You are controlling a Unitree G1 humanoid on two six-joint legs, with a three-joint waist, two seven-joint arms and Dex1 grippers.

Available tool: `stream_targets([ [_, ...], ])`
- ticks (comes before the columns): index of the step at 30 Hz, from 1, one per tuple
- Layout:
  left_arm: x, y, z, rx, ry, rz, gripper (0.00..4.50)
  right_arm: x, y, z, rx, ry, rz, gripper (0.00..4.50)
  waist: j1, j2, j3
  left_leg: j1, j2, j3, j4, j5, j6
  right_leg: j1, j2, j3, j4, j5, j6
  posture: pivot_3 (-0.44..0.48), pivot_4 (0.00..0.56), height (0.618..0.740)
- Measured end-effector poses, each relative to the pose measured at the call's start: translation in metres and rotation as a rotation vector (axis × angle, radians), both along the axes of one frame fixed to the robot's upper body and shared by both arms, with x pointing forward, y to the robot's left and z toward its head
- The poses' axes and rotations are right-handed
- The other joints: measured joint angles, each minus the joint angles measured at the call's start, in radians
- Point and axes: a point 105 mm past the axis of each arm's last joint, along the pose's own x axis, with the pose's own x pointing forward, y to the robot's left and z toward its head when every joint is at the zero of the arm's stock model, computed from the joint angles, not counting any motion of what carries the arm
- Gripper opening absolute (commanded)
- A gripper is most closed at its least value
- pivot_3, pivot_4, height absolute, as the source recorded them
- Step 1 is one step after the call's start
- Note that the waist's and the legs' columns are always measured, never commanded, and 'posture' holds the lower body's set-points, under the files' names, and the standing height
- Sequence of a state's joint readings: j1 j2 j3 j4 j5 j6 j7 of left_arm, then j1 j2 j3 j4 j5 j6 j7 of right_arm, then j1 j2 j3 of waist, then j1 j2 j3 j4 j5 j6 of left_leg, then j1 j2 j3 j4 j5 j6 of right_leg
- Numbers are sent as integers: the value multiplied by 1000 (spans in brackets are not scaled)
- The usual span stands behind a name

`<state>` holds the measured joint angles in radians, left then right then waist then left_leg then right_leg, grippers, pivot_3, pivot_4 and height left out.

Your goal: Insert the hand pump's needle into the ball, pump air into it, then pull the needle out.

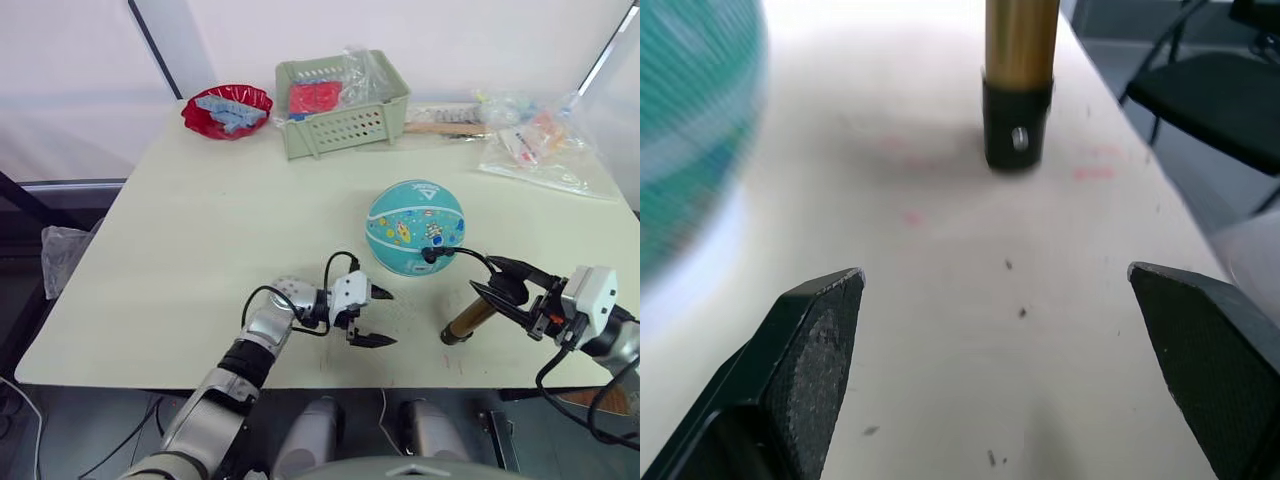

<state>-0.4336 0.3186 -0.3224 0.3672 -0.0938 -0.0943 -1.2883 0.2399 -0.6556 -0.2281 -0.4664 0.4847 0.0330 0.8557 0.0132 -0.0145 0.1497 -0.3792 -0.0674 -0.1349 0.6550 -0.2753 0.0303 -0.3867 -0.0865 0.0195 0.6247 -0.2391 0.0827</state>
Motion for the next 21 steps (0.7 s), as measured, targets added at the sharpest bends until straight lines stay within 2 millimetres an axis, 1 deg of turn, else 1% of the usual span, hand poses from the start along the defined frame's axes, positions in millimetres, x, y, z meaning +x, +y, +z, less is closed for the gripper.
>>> stream_targets([
  [1,-1,5,4,-12,-1,4,4500,1,-1,1,1,-2,-1,1600,1,0,0,0,0,0,0,0,0,0,0,0,0,0,0,0,150,737],
  [2,-5,16,10,-33,-1,11,4500,1,-2,1,9,0,-1,1600,-2,1,0,0,0,0,-1,0,0,-1,0,1,0,0,0,0,150,737],
  [3,-5,18,11,-38,-1,13,4500,1,-3,1,11,1,-1,1600,-2,1,1,0,0,1,-1,0,0,-1,0,1,0,0,-1,0,150,737],
  [4,-9,32,16,-48,-1,22,4500,1,-4,3,18,2,-1,1600,-2,2,1,0,0,1,-2,0,0,-2,0,1,0,0,-1,0,150,737],
  [5,-9,33,17,-50,-3,23,4500,1,-5,3,19,3,-2,1600,-2,2,1,0,0,1,-2,0,0,-2,0,2,0,0,-1,0,150,737],
  [7,-13,49,25,-62,-8,36,4500,1,-7,4,15,7,3,1600,1,3,2,-1,0,1,-2,0,0,-4,0,2,0,0,-1,0,150,737],
  [11,-17,57,32,-83,-13,37,4500,1,-10,5,15,16,4,1600,4,3,2,-1,0,2,-2,0,0,-4,0,2,0,0,-1,0,150,737],
  [12,-20,66,36,-88,-17,43,4500,0,-14,6,7,28,9,1600,1,4,3,-1,0,2,-2,0,0,-4,0,3,0,0,-1,0,150,737],
  [13,-20,68,37,-86,-17,48,4500,0,-15,7,2,29,9,1600,1,5,3,-1,0,2,-2,0,0,-4,0,3,0,0,-1,0,150,737],
  [15,-25,81,39,-83,-14,68,4500,0,-17,10,-34,30,27,1600,-2,7,5,-2,0,4,-2,0,0,-6,0,4,0,0,-1,0,150,737],
  [18,-30,96,39,-69,0,94,4500,0,-25,17,-77,26,19,1600,0,12,9,-3,0,5,-2,0,0,-6,-1,5,0,0,-1,0,150,737],
  [21,-30,97,46,-105,7,101,4500,3,-31,23,-116,18,6,1600,8,14,11,-4,0,5,-1,0,0,-8,-1,4,1,0,-1,0,150,737],
])
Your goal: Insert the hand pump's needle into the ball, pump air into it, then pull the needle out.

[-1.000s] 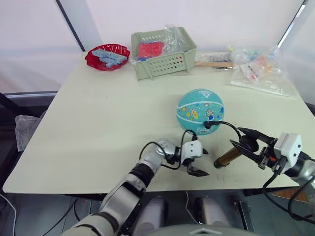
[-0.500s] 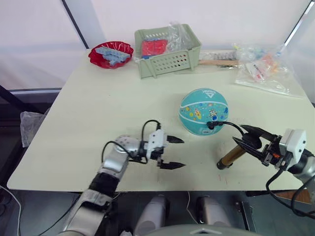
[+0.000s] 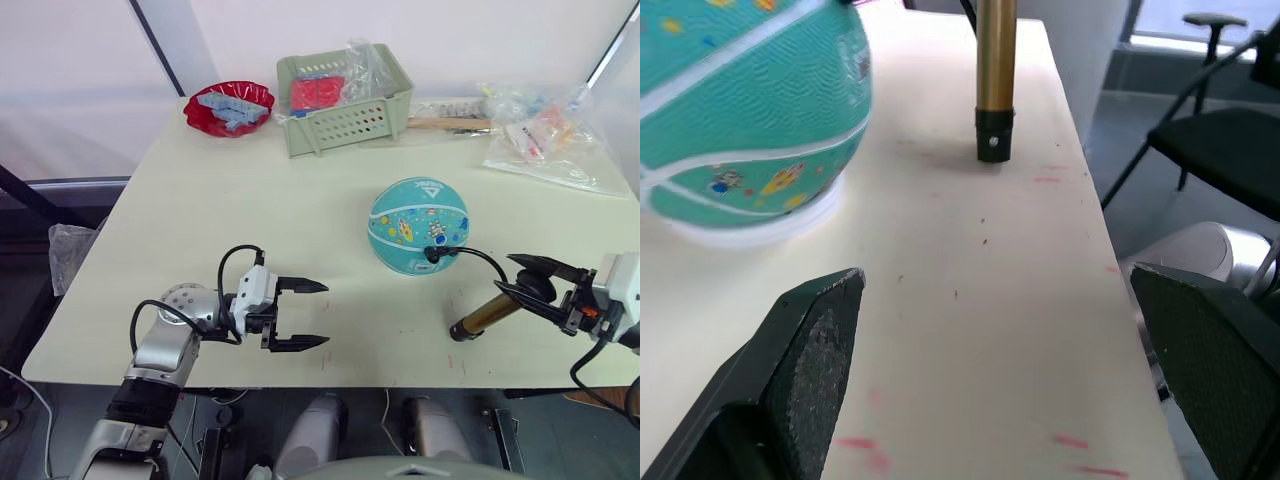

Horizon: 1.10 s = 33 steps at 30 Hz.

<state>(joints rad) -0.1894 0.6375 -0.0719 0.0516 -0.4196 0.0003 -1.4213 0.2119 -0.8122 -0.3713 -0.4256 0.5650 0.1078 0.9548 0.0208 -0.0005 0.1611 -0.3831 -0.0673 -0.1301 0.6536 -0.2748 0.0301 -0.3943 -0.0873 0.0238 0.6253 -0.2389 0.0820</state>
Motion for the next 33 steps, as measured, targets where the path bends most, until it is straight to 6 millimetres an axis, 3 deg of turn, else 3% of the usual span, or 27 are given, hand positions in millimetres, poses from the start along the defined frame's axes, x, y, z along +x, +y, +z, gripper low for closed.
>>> stream_targets([
  [13,-7,7,5,-31,-20,-25,4500,17,-24,24,-187,-158,-48,1600,-10,2,2,0,0,5,-1,2,-3,-2,1,3,1,0,0,0,150,737],
  [25,-11,5,9,-40,-34,-42,4500,45,-39,10,-447,-338,-81,1600,-11,3,2,1,0,7,-1,3,-5,-2,1,4,2,0,0,0,150,737],
  [30,-10,5,10,-39,-42,-29,4500,55,-38,20,-506,-437,-117,1600,-11,3,3,1,0,7,-1,3,-5,-2,1,5,2,0,0,0,150,737],
  [33,-11,4,11,-41,-47,-23,4500,56,-40,16,-562,-464,-124,1600,-9,3,3,1,0,8,-1,3,-5,-2,1,5,2,0,0,0,150,737],
])
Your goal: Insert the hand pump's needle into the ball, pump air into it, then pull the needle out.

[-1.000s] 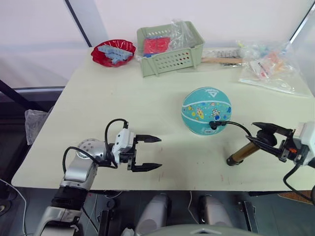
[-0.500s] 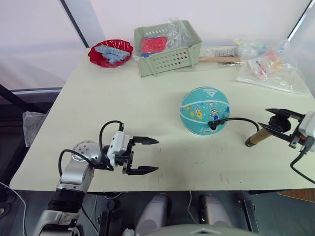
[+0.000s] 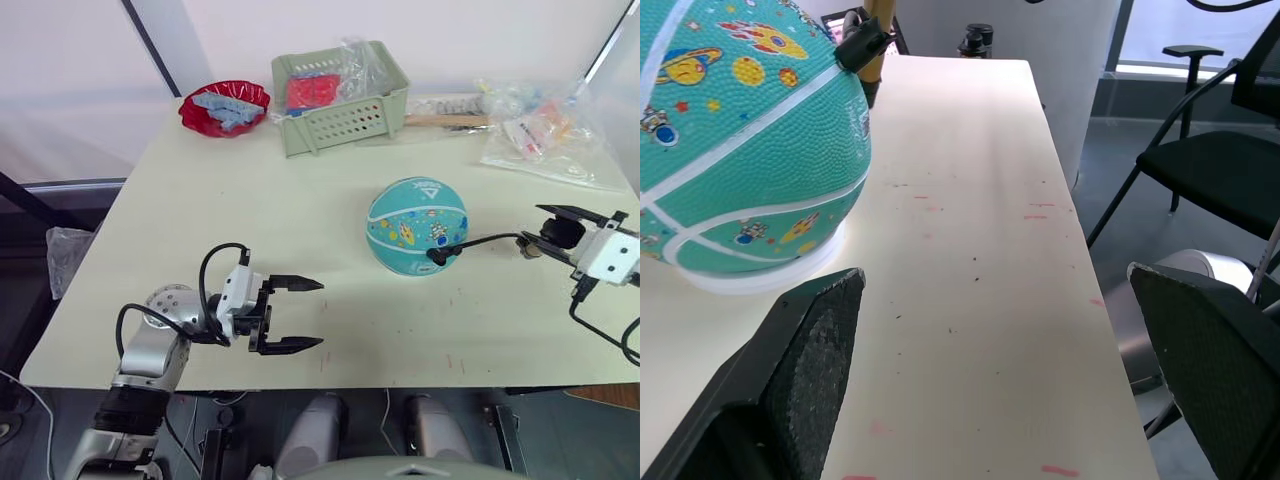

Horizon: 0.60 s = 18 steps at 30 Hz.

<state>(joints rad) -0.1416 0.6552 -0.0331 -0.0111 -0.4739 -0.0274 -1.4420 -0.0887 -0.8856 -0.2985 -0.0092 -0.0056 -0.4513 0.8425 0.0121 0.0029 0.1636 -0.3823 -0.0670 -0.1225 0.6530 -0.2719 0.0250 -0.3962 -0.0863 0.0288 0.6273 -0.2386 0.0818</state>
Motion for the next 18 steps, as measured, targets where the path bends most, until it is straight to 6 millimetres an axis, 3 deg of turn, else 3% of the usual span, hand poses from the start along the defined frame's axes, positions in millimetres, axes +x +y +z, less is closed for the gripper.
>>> stream_targets([
  [7,1,-3,3,-6,-14,11,4500,-12,13,-32,-112,7,77,1600,-2,0,0,1,0,1,0,0,0,0,0,1,1,0,0,0,150,737],
  [18,2,-4,2,-6,-7,16,4500,-33,43,-58,-129,-30,245,1598,-17,-1,-1,3,0,2,1,0,-1,0,1,3,6,0,0,0,150,737],
])
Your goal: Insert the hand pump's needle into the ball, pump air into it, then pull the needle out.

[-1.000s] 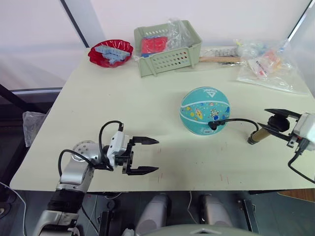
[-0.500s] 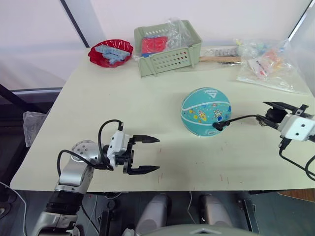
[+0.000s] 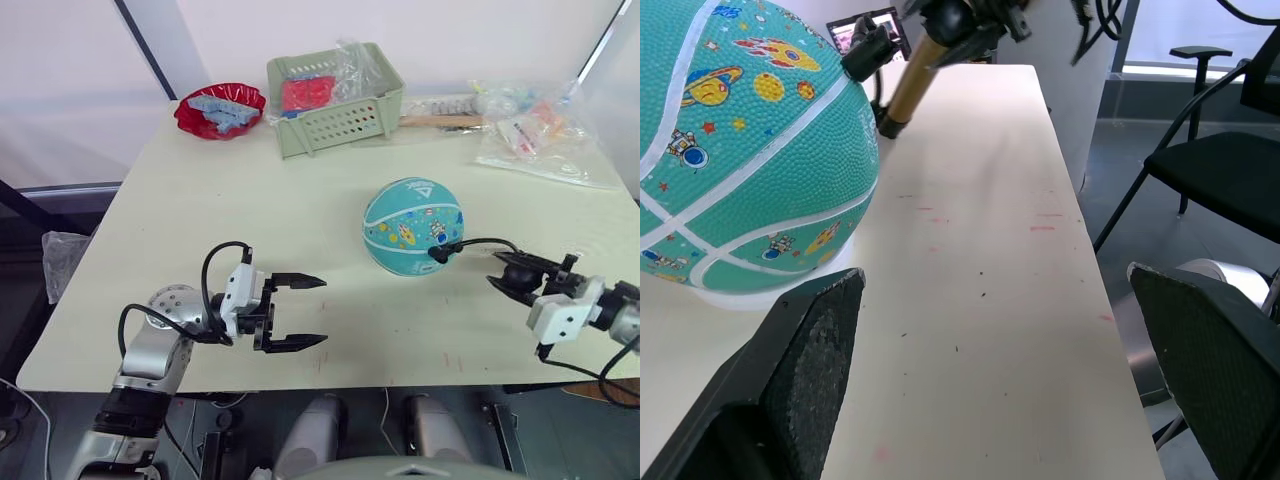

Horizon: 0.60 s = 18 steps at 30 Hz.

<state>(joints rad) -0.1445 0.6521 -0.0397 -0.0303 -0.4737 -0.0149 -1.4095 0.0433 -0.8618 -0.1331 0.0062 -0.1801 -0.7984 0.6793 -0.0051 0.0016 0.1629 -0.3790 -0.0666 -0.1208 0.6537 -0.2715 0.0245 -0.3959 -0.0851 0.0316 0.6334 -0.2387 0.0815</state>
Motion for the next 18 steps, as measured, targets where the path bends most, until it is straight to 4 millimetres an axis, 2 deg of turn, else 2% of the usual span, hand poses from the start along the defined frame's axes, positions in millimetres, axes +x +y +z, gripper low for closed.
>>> stream_targets([
  [7,1,-1,2,0,-8,-1,4500,-5,6,-3,39,53,62,1598,-6,-3,-1,2,0,0,1,0,0,0,0,1,4,-1,-1,0,150,737],
  [8,1,-1,2,0,-8,-1,4500,-6,6,-3,46,58,65,2597,-6,-3,-1,2,0,0,1,0,0,0,1,1,5,-1,-1,0,150,737],
  [9,1,-1,2,0,-8,-1,4500,-6,7,-5,61,83,69,2954,-6,-3,-1,2,0,-1,1,0,0,0,1,1,5,-1,-1,0,150,737],
  [12,2,-1,2,-1,-10,7,4500,-14,6,-26,86,209,64,4467,-6,-3,0,2,0,0,1,0,0,0,1,2,6,-1,-1,0,150,737],
  [18,6,-4,6,-10,-30,8,4500,-16,-3,-26,100,251,52,4467,-8,-4,0,4,0,3,2,-1,2,0,1,5,8,-1,-1,0,150,737],
])
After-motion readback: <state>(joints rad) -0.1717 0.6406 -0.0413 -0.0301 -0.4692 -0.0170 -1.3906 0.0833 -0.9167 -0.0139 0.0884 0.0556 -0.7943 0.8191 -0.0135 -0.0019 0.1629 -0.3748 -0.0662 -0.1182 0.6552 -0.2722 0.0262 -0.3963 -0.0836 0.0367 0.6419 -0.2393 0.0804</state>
